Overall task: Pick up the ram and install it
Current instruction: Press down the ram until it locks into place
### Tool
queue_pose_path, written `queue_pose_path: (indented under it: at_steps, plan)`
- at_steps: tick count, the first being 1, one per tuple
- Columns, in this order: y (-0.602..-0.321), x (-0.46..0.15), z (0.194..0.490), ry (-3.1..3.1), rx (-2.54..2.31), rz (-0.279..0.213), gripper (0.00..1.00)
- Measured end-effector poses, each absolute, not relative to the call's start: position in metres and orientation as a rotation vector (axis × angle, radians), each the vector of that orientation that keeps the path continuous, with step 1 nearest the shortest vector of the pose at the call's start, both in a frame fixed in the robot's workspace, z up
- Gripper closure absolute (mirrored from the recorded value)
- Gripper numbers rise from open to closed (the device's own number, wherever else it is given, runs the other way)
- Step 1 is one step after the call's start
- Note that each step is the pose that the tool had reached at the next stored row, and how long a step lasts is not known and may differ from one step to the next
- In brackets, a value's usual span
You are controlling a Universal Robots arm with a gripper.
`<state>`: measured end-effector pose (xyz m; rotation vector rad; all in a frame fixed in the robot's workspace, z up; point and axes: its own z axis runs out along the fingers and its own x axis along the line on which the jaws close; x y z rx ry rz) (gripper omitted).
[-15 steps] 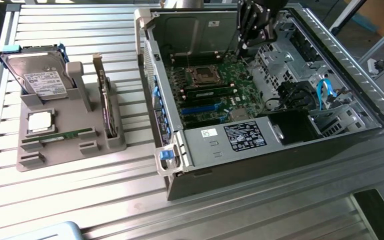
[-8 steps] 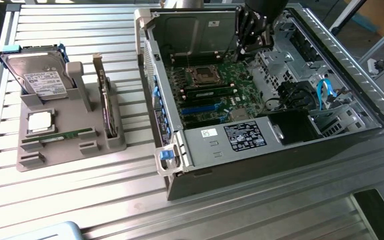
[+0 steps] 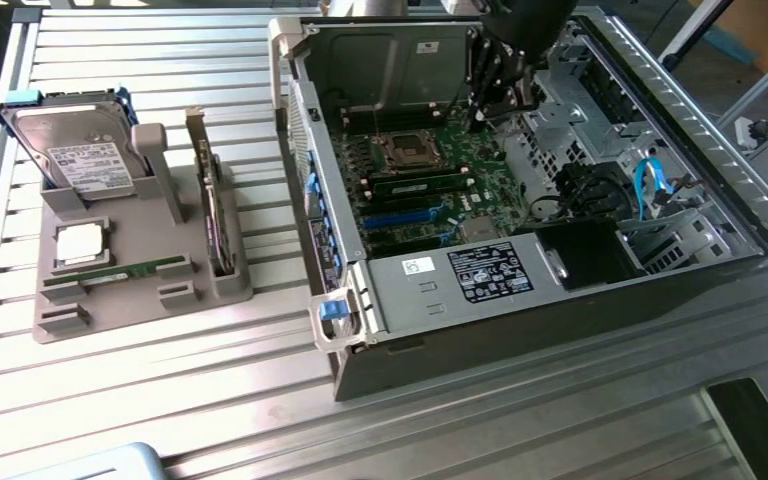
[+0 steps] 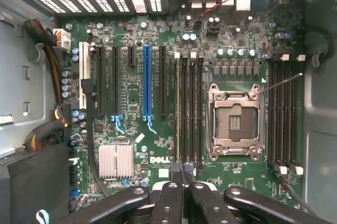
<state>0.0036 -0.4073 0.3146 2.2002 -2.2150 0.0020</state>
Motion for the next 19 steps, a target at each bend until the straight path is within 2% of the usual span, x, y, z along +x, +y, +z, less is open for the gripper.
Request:
queue_pose_path:
  at_steps: [19]
  plan:
    - [-0.410, 0.004, 0.264, -2.215, 2.200, 0.002, 0.89]
